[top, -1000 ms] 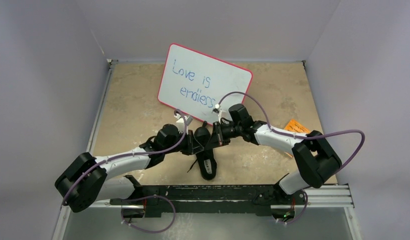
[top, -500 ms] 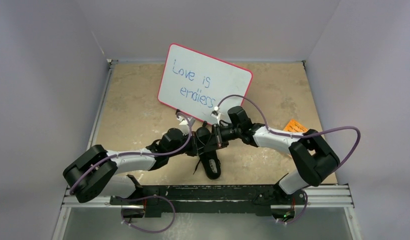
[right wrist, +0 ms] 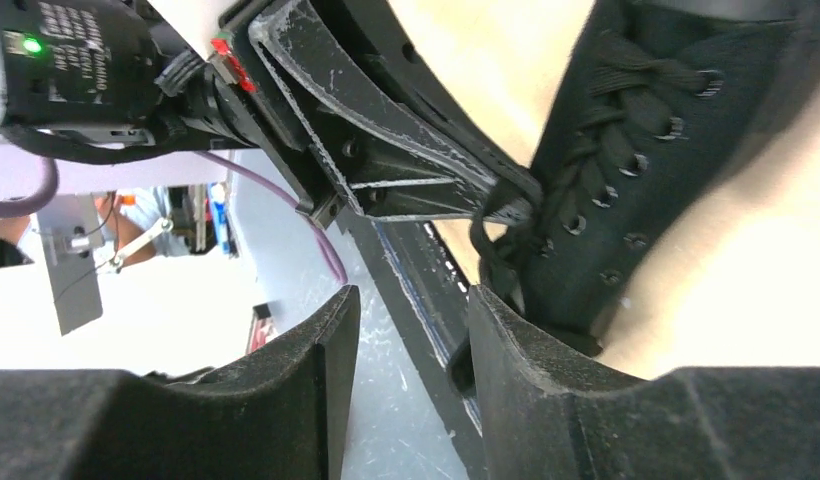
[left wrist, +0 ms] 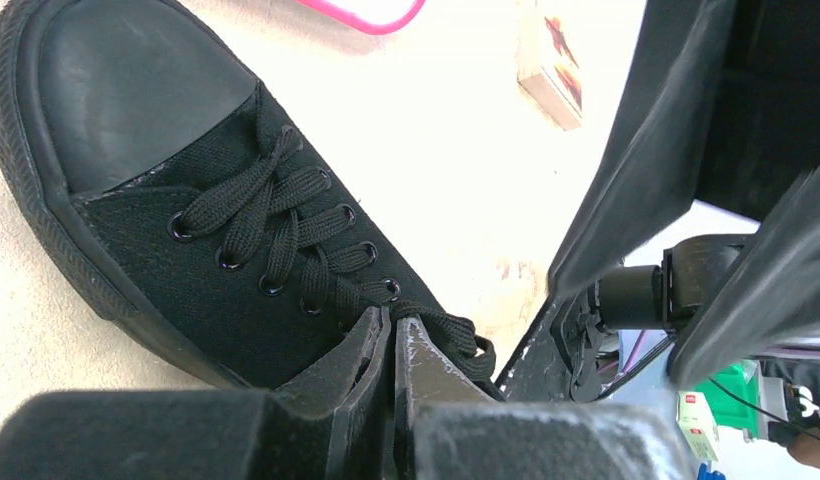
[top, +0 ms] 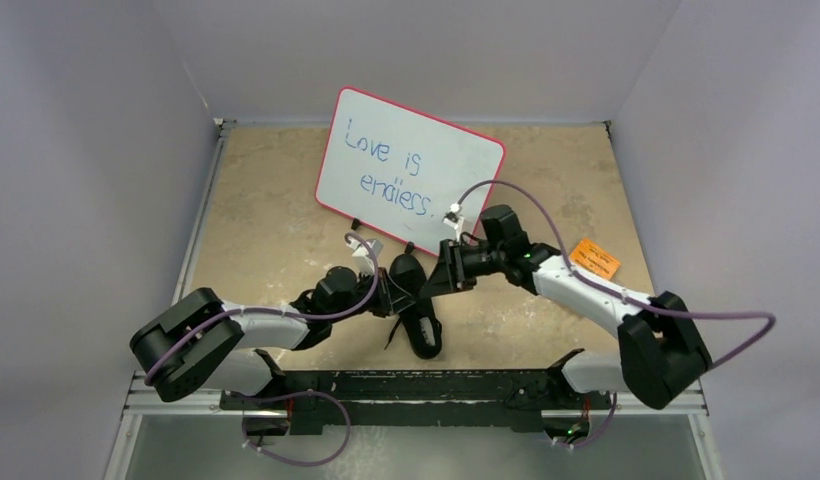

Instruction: Tie the shoes

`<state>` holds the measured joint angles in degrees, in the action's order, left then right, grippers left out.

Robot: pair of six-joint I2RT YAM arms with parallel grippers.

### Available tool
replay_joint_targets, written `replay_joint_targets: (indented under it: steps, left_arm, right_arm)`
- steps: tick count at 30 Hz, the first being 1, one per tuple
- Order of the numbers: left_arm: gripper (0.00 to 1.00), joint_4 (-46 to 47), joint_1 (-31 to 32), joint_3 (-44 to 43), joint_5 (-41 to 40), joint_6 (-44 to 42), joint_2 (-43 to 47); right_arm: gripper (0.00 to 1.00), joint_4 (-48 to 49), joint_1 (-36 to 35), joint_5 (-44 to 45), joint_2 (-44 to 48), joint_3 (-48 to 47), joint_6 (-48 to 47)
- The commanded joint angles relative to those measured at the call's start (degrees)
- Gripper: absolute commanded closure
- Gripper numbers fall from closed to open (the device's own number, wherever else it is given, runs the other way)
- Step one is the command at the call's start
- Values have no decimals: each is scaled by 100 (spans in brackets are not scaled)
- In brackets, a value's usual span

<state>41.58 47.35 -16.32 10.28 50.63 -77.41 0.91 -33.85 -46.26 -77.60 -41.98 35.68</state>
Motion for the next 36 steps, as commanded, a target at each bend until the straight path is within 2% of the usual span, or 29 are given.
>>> replay_joint_targets:
  steps: [1,4,6,8,12,17,23,29,36]
  left_arm:
    - [100,777,22,87,138,109,-28]
    - [100,854,18,85,163,114,-102]
    - [100,897,22,87,131,134,-116]
    - [100,913,19,72,98,138,-117]
    - [100,962,18,65,62,158,-117]
    - [100,998,16,67,47,158,-112]
    - [100,1099,24,72,101,185,-165]
    - [100,1115,19,59,149,218,-207]
    - [100,1130,14,50,154,252,-232]
  right_arm:
    - [52,-988,533,-130,391,-178,-806]
    - [50,-1450,699,342,360,-357,-1429]
    - [49,-1315,702,831,418,-317,-1746]
    - [49,-933,699,890,459,-210,-2116]
    - [58,-476,703,662,98,-239,-2693]
    - [67,244,640,-154,-534,-183,-2678]
    - [72,756,531,-423,-678,68,-2713]
    - [72,751,282,-495,-956,-10,-2856]
    - [77,844,115,-810,-1014,115,-2912]
